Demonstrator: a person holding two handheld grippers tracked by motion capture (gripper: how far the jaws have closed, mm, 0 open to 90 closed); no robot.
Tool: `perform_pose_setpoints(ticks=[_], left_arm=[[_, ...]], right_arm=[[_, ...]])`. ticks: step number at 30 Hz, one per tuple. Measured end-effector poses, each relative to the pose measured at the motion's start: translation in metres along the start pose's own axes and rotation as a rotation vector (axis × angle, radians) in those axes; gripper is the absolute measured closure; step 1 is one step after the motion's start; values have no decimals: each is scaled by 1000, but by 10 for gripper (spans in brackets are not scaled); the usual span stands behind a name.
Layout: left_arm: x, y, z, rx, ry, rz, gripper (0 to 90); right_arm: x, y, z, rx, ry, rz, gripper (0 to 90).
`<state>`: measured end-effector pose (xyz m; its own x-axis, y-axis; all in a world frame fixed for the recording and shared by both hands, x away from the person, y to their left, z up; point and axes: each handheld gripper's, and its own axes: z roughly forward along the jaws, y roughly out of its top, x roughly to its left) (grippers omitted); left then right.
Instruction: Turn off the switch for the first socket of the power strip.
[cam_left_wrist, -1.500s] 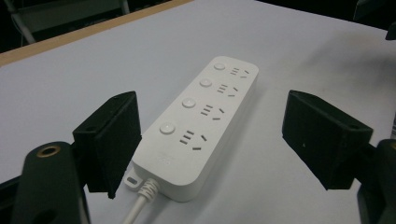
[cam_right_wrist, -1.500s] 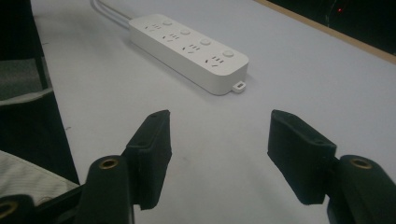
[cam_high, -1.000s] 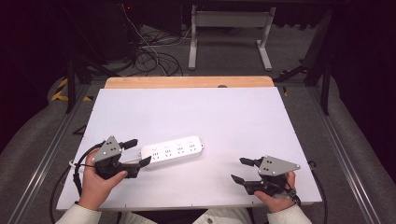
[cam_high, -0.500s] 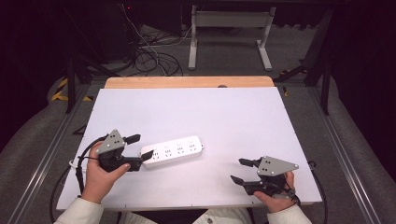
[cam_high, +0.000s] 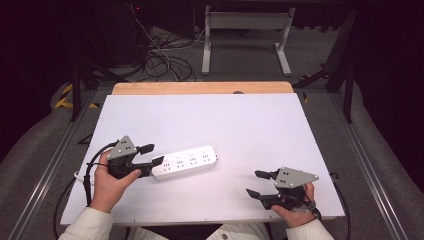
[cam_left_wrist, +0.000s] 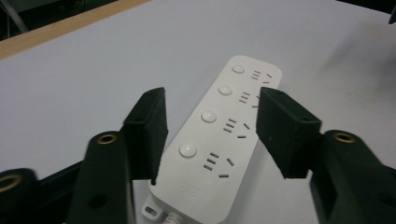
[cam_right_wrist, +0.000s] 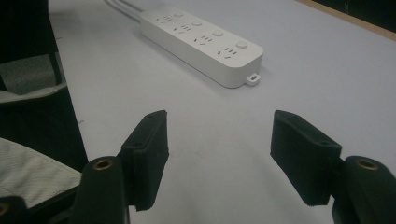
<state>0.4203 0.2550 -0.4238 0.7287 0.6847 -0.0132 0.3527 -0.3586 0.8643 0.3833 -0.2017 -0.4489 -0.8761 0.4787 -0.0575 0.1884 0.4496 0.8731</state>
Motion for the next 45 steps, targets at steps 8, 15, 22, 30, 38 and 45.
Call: perform_pose_setpoints(ticks=[8,15,22,30,38,45], left_arm=[[7,2,3,50,20,24,899],[9,5,12,108,27,13,900],[14,3,22,172,27,-13,900],[22,0,36,243,3,-45,900],[25,-2,46,269,-19,-63,900],[24,-3,52,282,-37,-71,900]], right_arm=[[-1,-1,2,2,5,-7,409],[-1,-1,3,5,10,-7,412],[-1,-2,4,8,15,-6,407],[-1,-2,5,10,20,-5,401],[-1,-2,5,12,22,-4,398],[-1,-3,5,14,28,-6,396]])
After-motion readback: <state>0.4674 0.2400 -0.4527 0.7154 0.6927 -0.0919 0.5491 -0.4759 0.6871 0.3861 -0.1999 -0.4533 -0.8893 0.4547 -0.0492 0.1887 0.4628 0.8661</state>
